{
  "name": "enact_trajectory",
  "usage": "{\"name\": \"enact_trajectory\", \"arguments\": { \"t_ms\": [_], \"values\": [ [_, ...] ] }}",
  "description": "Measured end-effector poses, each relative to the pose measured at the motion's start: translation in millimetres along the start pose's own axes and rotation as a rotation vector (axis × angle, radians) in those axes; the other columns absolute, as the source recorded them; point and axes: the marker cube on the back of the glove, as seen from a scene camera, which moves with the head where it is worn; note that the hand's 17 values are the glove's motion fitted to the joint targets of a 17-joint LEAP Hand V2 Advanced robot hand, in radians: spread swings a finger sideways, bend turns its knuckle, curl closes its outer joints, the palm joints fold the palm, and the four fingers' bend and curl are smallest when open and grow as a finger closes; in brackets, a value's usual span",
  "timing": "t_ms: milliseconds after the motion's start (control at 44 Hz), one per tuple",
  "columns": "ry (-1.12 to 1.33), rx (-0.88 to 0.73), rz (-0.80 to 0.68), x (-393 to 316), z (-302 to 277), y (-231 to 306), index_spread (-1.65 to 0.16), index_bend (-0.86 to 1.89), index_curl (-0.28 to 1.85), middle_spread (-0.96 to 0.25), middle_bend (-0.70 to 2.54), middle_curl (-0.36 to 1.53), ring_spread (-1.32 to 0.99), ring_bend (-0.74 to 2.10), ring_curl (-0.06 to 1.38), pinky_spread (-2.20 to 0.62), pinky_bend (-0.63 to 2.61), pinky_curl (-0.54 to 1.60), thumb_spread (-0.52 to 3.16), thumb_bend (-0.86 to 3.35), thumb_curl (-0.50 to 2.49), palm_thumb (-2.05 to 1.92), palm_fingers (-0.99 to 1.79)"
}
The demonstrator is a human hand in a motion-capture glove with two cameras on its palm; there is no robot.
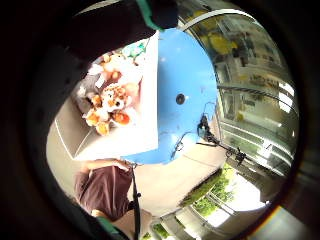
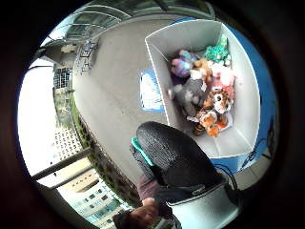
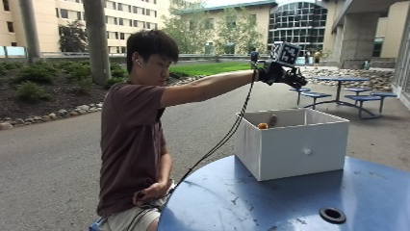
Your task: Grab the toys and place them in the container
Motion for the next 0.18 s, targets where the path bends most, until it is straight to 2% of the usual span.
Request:
{"name": "enact_trajectory", "arguments": {
  "t_ms": [91, 182],
  "values": [
    [-0.003, 0.042, 0.027, 13.4, -0.3, 7.3, -0.25, 0.07, 0.34, -0.03, 0.08, 0.37, -0.01, 0.16, 0.51, 0.05, 1.01, 0.44, 1.1, -0.09, 0.51, -0.11, -0.38],
    [-0.069, 0.083, 0.298, 23.7, -7.5, 5.0, -0.25, 0.08, 0.32, -0.03, 0.08, 0.33, 0.01, 0.17, 0.5, 0.06, 0.98, 0.42, 1.13, -0.08, 0.46, -0.11, -0.33]
  ]
}}
